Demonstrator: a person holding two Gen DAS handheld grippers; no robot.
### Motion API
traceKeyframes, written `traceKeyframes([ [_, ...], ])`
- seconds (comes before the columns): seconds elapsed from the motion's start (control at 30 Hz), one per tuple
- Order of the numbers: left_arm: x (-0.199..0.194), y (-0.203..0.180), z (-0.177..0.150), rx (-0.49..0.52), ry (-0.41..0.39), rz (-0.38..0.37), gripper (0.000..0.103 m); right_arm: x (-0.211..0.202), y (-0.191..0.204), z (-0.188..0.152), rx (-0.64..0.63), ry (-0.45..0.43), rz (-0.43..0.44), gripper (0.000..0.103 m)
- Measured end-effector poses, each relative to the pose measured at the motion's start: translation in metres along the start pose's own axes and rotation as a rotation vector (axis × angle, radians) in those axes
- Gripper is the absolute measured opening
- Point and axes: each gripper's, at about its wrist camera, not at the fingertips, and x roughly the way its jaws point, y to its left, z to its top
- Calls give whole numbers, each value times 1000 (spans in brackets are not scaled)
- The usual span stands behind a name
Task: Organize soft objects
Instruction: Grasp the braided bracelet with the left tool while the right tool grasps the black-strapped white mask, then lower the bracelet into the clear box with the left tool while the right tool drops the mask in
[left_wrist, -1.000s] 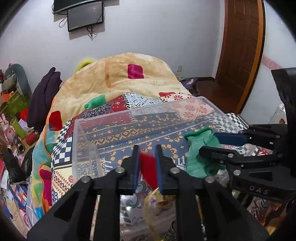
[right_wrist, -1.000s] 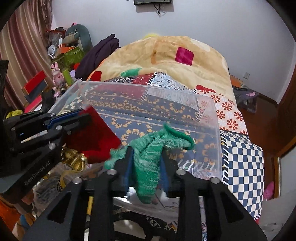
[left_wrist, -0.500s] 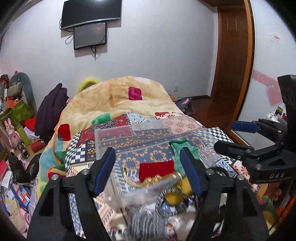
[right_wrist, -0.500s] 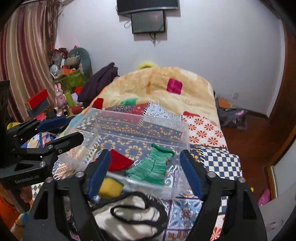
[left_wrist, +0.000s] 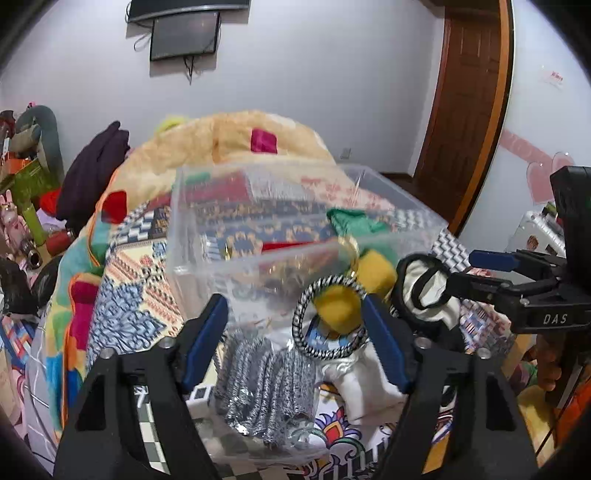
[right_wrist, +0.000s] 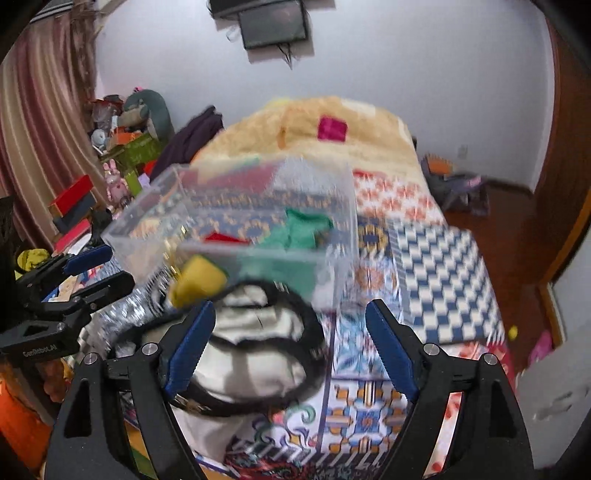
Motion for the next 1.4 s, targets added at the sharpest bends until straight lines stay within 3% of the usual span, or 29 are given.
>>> traceKeyframes([
  [0.17,13,1,-3,-11,31,0,57,20,-7,-14,13,56,31,79],
  [0.3,18,4,-2,-29,43,-21,48,28,-8,-18,25,72,75,58],
  [0.47,28,8,-3,-53,94,-20,27,30,-11,-20,34,77,97,32],
  [0.6,32,11,-4,-71,107,-28,8,24,-8,-23,37,65,95,19],
  [0.9,16,15,-9,-92,53,-51,6,-3,-1,-19,5,-25,58,14],
  [1.4,-53,11,22,-54,-154,1,6,-64,25,19,-73,-250,8,14],
])
